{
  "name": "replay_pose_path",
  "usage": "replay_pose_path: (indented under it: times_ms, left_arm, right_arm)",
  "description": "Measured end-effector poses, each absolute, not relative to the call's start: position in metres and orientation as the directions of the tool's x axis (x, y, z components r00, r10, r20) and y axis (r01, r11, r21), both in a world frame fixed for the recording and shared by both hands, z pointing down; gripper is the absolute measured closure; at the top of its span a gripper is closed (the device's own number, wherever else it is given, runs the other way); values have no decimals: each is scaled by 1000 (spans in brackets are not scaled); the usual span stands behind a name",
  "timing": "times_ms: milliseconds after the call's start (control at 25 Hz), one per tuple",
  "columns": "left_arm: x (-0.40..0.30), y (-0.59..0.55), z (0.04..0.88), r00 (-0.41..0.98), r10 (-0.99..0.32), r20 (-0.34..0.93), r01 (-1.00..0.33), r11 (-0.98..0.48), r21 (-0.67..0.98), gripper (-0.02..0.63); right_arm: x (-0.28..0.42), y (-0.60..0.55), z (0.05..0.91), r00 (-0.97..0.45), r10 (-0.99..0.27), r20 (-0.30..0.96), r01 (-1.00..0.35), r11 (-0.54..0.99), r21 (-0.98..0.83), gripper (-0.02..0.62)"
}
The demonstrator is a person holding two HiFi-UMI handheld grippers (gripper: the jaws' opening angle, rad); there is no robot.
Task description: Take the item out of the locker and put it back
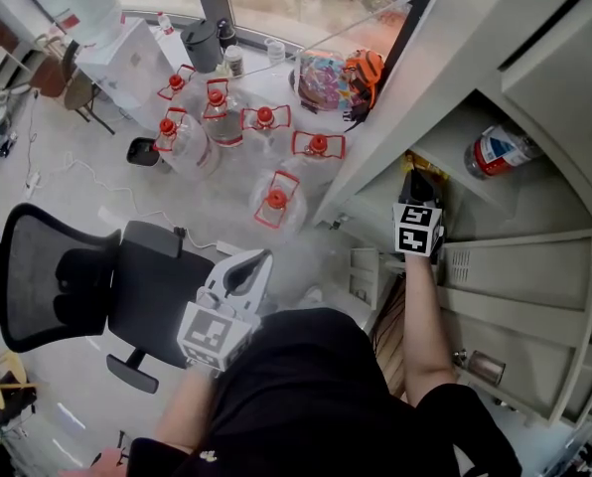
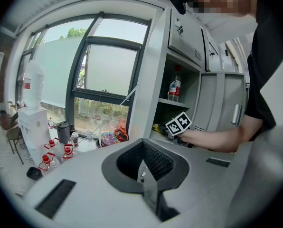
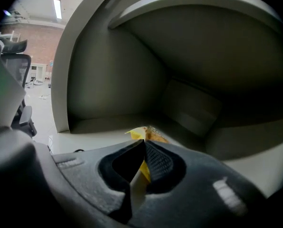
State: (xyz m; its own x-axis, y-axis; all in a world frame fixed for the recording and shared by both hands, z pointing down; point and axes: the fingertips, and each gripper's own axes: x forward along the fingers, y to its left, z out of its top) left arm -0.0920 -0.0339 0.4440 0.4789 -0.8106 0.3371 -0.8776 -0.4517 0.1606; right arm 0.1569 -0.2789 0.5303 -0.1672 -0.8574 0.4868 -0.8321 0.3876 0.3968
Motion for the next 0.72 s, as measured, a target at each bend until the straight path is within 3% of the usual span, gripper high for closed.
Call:
replay_pose_path:
  times_ms: [160, 440, 720]
  left_arm:
    - [-92, -35, 445, 480, -810, 336, -877, -451, 165, 595]
    - [-95, -34, 446, 487, -808, 332, -873, -457, 170, 595]
    - [-96, -31, 446, 500, -802, 327, -866, -466, 183, 595]
  right_arm:
    - [157, -283, 529, -156, -860, 487, -826, 384, 413, 586]
    - [149, -282, 527, -176, -863, 473, -831, 388, 399, 512]
    - [151, -269, 517, -164, -863, 479, -827, 384, 410, 502]
